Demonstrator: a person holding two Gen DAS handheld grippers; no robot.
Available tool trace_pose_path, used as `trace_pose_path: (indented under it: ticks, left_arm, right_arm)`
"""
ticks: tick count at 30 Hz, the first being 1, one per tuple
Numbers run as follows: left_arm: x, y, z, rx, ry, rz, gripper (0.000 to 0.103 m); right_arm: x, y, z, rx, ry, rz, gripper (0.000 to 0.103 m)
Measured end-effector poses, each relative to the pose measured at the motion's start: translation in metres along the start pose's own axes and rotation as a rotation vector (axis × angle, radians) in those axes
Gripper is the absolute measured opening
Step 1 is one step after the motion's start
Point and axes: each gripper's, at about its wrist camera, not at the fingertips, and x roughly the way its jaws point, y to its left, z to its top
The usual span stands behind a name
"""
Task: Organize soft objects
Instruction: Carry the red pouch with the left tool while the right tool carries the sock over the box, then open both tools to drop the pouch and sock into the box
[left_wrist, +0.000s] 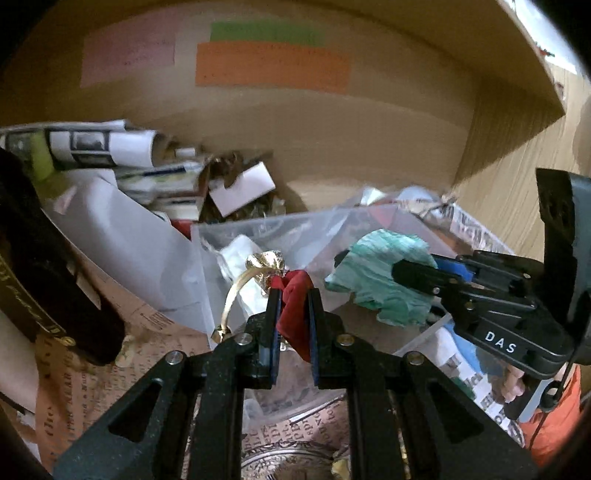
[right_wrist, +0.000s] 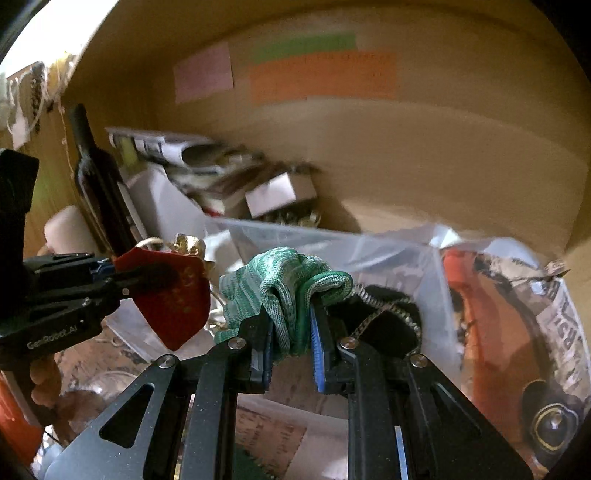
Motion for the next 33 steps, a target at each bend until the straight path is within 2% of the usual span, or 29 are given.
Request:
trace_pose_path:
  ticks: [5,7,9,10,12,15,19,21,25,30,33]
  left_arm:
    - [0.005,-0.007,-0.006,0.032,0.024,0.010,0.012]
    - [0.007,-0.010,-0.006,0.052,0.032,0.037,0.016]
    - [0.009,-0.011,-0.007,0.057,0.035,0.046,0.025]
    - [0.007,-0.011,-0.007,0.056,0.036,0.043,0.027]
    - [0.004,-0.012,-0.007,0.055,0.036,0.037,0.036]
    - [-0.003,-0.011,-0.008,0.047,0.022,0.036,0.045]
    - [-0.020,-0.010,-0.009,0.036,-0.006,0.038,0.054]
    - [-0.031,-0.010,-0.009,0.037,-0.032,0.049,0.061]
    - [-0.053,-0.010,-0.012,0.036,-0.079,0.069,0.070]
    - [-0.079,-0.008,-0.022,0.023,-0.127,0.085,0.090]
    - [-0.085,-0.006,-0.031,0.025,-0.122,0.092,0.093]
  right_arm:
    - [0.014,0.002,-0.005,-0.018,0.057,0.003,0.018]
    - [0.016,0.004,-0.006,-0.029,0.065,-0.004,0.018]
    - [0.015,0.005,-0.007,-0.036,0.069,-0.011,0.021]
    - [0.014,0.005,-0.007,-0.038,0.071,-0.013,0.025]
    - [0.013,0.005,-0.006,-0.038,0.071,-0.022,0.040]
    - [0.006,0.005,-0.005,-0.040,0.043,-0.039,0.053]
    - [-0.011,0.008,0.000,-0.049,0.002,-0.045,0.057]
    - [-0.020,0.010,0.001,-0.053,-0.022,-0.045,0.064]
    - [-0.043,0.016,0.002,-0.073,-0.073,-0.048,0.067]
    - [-0.069,0.021,-0.005,-0.080,-0.122,-0.034,0.076]
    - [-0.081,0.026,-0.013,-0.086,-0.137,-0.028,0.077]
